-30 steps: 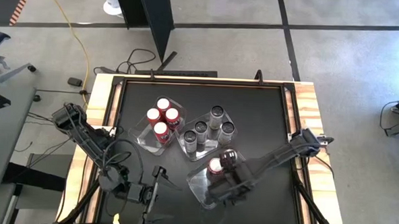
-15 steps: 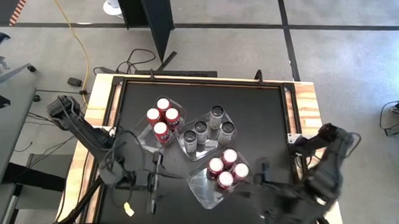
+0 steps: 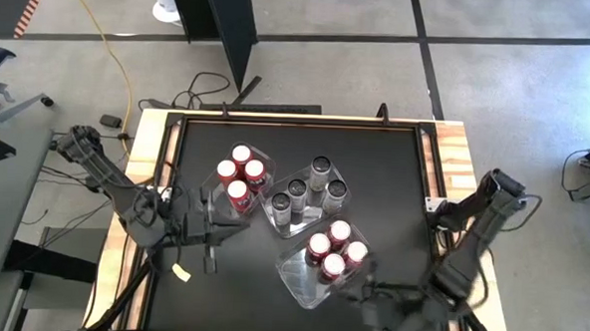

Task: Sort soda cans
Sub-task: Return to Home Position

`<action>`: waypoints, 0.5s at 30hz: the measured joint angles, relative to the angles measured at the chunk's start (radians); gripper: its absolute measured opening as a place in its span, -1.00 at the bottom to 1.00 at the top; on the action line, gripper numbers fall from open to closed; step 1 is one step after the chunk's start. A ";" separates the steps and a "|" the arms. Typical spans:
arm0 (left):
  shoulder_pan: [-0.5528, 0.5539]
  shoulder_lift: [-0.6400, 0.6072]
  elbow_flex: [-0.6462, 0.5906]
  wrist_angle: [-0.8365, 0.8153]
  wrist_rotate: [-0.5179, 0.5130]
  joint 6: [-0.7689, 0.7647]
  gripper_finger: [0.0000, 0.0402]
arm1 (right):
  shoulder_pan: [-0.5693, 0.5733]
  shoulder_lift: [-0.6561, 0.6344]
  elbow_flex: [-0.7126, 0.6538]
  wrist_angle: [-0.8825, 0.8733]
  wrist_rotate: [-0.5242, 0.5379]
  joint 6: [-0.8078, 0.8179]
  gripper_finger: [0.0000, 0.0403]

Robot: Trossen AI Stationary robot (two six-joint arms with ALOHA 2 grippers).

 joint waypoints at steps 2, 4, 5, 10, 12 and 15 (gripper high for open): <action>0.014 -0.022 0.000 -0.045 -0.001 -0.015 -1.00 | -0.047 -0.037 -0.105 0.232 -0.156 -0.147 -0.98; 0.033 -0.033 -0.004 -0.057 0.011 -0.011 -1.00 | -0.106 -0.081 -0.199 0.454 -0.349 -0.283 -0.98; 0.048 -0.037 -0.008 -0.059 0.032 -0.002 -1.00 | -0.139 -0.103 -0.238 0.537 -0.420 -0.333 -0.98; 0.168 -0.054 -0.065 -0.041 0.168 0.026 -1.00 | -0.320 -0.211 -0.390 0.740 -0.536 -0.452 -0.99; 0.226 -0.087 -0.116 -0.004 0.253 0.042 -1.00 | -0.393 -0.263 -0.451 0.753 -0.597 -0.460 -0.99; 0.299 -0.176 -0.219 0.051 0.306 0.049 -1.00 | -0.481 -0.365 -0.564 0.799 -0.646 -0.454 -0.99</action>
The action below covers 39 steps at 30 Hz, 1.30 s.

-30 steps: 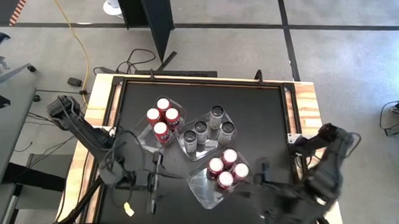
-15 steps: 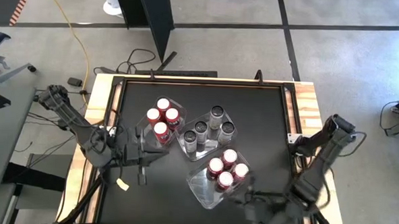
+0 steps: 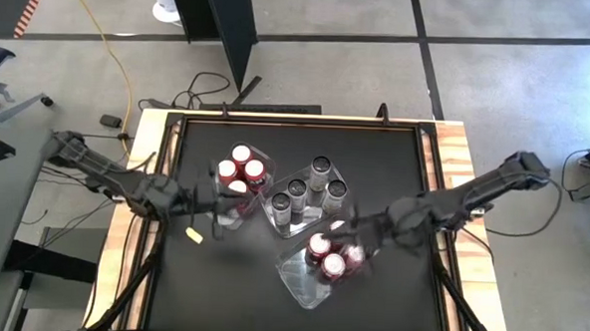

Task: Sort soda cans
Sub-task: Return to Home Position

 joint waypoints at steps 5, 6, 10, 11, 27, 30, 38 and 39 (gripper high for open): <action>0.059 -0.224 -0.189 0.048 0.052 0.014 -1.00 | -0.099 -0.247 -0.240 0.068 -0.009 0.036 -1.00; 0.062 -0.269 -0.222 0.051 0.056 0.015 -1.00 | -0.114 -0.303 -0.287 0.086 -0.009 0.036 -1.00; 0.096 -0.435 -0.352 0.049 0.056 0.023 -1.00 | -0.194 -0.520 -0.444 0.097 -0.031 0.031 -1.00; 0.105 -0.466 -0.383 0.048 0.055 0.023 -1.00 | -0.218 -0.565 -0.480 0.098 -0.046 0.039 -1.00; 0.264 -0.775 -0.610 -0.070 0.197 0.028 -1.00 | -0.638 -1.006 -0.868 0.138 -0.470 0.168 -1.00; 0.278 -0.823 -0.610 -0.142 0.198 0.007 -1.00 | -0.713 -1.047 -0.905 0.122 -0.522 0.189 -1.00; 0.279 -0.959 -0.615 -0.255 0.198 -0.007 -1.00 | -0.889 -1.129 -0.955 0.035 -0.721 0.221 -1.00; 0.279 -0.957 -0.621 -0.245 0.198 -0.006 -1.00 | -0.904 -1.132 -0.956 0.027 -0.736 0.220 -1.00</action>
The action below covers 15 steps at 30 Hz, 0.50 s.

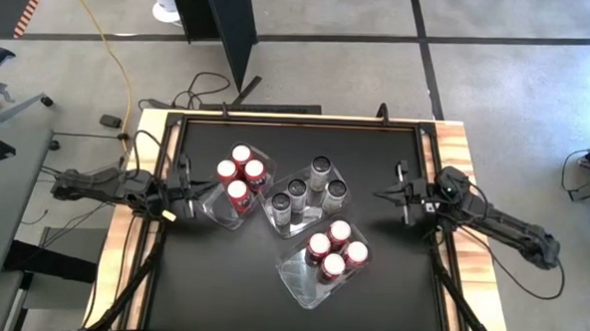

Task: Sort soda cans
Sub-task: Return to Home Position

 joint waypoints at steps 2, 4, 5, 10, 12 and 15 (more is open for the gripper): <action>0.000 0.005 -0.025 0.013 0.007 0.000 -1.00 | -0.026 -0.008 0.000 -0.003 -0.041 0.000 -1.00; 0.000 0.005 -0.068 0.058 0.015 -0.001 -1.00 | -0.042 -0.013 0.000 0.003 -0.074 -0.001 -1.00; 0.000 0.003 -0.083 0.081 0.019 -0.005 -1.00 | -0.048 -0.015 0.000 -0.003 -0.080 -0.001 -1.00; 0.000 0.005 -0.114 0.126 0.021 0.008 -1.00 | -0.062 -0.016 -0.001 -0.008 -0.103 -0.008 -1.00; 0.000 0.003 -0.114 0.126 0.025 0.019 -1.00 | -0.058 -0.016 -0.001 -0.018 -0.105 -0.010 -1.00; 0.000 0.004 -0.115 0.122 0.031 0.016 -1.00 | -0.050 -0.016 -0.001 -0.047 -0.105 -0.023 -1.00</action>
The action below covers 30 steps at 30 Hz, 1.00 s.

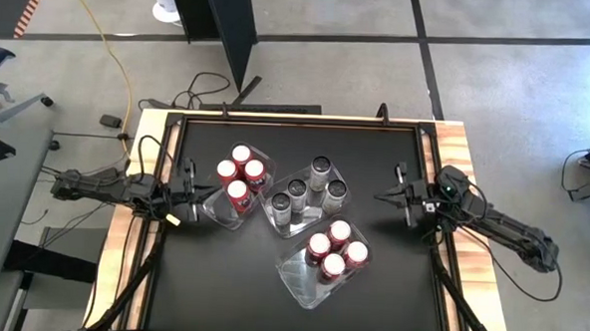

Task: Sort soda cans
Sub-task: Return to Home Position

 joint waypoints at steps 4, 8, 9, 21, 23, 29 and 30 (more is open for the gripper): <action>0.000 0.000 -0.001 0.000 0.015 -0.005 -1.00 | 0.016 0.000 -0.001 -0.003 0.001 -0.020 -1.00; 0.000 0.000 -0.002 -0.001 0.015 0.004 -1.00 | 0.021 0.000 -0.001 -0.007 0.005 -0.039 -1.00; 0.000 0.000 -0.002 -0.001 0.015 0.010 -1.00 | 0.021 0.000 -0.001 -0.008 0.006 -0.041 -1.00; 0.000 0.000 -0.003 0.001 0.013 -0.002 -1.00 | 0.021 0.001 -0.002 -0.010 0.009 0.000 -0.92; 0.000 0.000 -0.003 0.001 0.012 -0.003 -1.00 | 0.021 0.001 -0.002 -0.011 0.009 0.019 -0.89; 0.000 0.000 -0.004 0.001 0.012 -0.004 -1.00 | 0.021 0.001 -0.002 -0.011 0.009 0.014 -0.85; 0.000 0.000 -0.004 0.001 0.012 -0.004 -1.00 | 0.021 0.001 -0.002 -0.011 0.009 0.015 -0.85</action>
